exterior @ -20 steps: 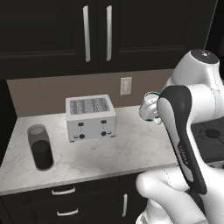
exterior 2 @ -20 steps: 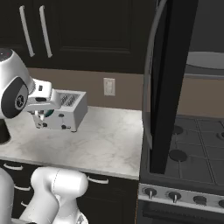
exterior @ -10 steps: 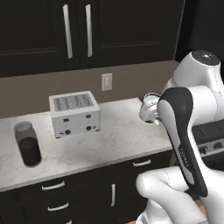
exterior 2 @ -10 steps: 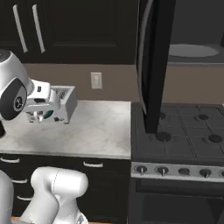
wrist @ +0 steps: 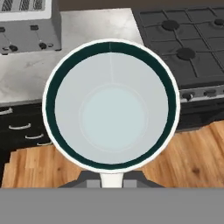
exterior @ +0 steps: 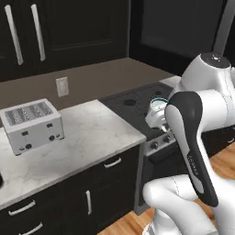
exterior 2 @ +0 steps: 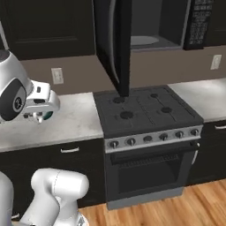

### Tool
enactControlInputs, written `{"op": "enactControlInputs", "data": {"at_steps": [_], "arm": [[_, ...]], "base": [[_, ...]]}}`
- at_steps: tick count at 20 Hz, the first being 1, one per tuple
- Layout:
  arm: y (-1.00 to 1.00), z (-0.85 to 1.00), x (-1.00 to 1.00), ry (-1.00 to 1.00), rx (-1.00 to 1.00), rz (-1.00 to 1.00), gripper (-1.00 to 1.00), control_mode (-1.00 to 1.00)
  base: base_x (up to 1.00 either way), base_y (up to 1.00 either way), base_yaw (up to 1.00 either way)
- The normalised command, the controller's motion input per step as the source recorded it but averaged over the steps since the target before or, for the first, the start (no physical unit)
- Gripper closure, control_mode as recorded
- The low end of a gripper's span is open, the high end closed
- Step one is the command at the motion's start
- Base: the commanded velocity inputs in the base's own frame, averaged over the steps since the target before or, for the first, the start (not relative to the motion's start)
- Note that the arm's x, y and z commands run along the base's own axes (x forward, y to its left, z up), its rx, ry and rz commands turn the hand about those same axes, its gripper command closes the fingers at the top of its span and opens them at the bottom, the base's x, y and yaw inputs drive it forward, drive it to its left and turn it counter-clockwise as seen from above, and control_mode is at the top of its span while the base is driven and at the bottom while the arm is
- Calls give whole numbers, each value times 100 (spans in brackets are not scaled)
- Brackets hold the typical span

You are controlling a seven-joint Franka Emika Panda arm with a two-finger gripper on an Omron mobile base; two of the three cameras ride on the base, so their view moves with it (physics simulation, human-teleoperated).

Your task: Pick the mug from the counter and place it inside the microwave. Then close the microwave.

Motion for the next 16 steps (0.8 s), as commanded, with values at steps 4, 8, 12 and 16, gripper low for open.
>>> {"op": "enactControlInputs", "data": {"at_steps": [4, 8, 12, 16], "arm": [[0, 0, 0, 0, 0, 0, 100, 100], [0, 0, 0, 0, 0, 0, 100, 100], [0, 0, 0, 0, 0, 0, 100, 100], [0, 0, 0, 0, 0, 0, 100, 100]], "base": [[-68, -41, -58], [-75, -38, -59], [-57, -43, -60], [-18, -46, -59]]}}
